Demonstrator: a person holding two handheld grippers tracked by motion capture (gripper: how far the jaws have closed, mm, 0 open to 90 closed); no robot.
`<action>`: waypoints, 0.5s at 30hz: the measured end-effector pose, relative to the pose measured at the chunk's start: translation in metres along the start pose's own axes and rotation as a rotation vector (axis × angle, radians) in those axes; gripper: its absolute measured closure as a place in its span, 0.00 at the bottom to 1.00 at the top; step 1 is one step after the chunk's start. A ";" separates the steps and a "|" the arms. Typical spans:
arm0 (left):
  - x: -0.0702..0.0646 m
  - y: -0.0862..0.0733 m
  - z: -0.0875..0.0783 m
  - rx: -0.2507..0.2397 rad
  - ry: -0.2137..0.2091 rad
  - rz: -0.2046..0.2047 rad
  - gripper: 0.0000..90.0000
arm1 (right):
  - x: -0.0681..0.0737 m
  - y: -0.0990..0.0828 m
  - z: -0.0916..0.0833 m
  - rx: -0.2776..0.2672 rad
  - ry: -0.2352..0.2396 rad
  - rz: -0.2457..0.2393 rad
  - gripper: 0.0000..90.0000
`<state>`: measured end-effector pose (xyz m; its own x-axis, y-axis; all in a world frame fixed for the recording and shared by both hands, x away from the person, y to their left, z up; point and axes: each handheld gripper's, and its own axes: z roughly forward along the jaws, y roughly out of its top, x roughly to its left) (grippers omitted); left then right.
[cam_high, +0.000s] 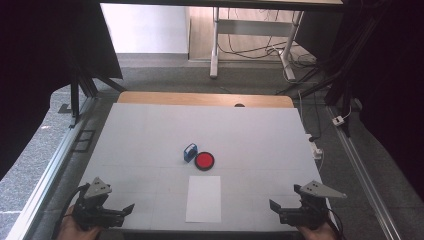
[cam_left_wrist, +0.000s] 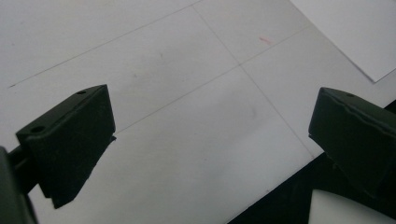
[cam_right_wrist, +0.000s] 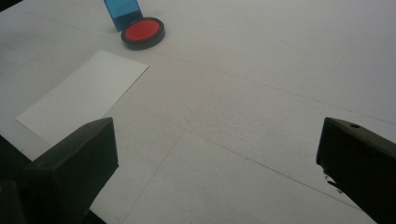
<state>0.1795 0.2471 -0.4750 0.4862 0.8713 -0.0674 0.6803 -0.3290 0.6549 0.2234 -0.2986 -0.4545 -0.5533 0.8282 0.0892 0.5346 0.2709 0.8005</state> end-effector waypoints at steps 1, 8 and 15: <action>0.001 0.000 0.000 -0.003 -0.007 -0.006 0.01 | 0.001 0.000 0.000 0.003 -0.001 -0.007 0.00; 0.007 -0.001 -0.001 -0.024 -0.057 -0.037 0.01 | 0.004 0.001 0.003 0.032 0.008 -0.042 0.00; 0.008 -0.001 -0.001 -0.017 -0.077 -0.043 0.01 | 0.005 0.001 0.005 0.044 0.029 -0.052 0.00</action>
<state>0.1815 0.2547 -0.4754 0.4976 0.8538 -0.1531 0.6928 -0.2849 0.6625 0.2243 -0.2915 -0.4557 -0.5991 0.7980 0.0654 0.5317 0.3354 0.7777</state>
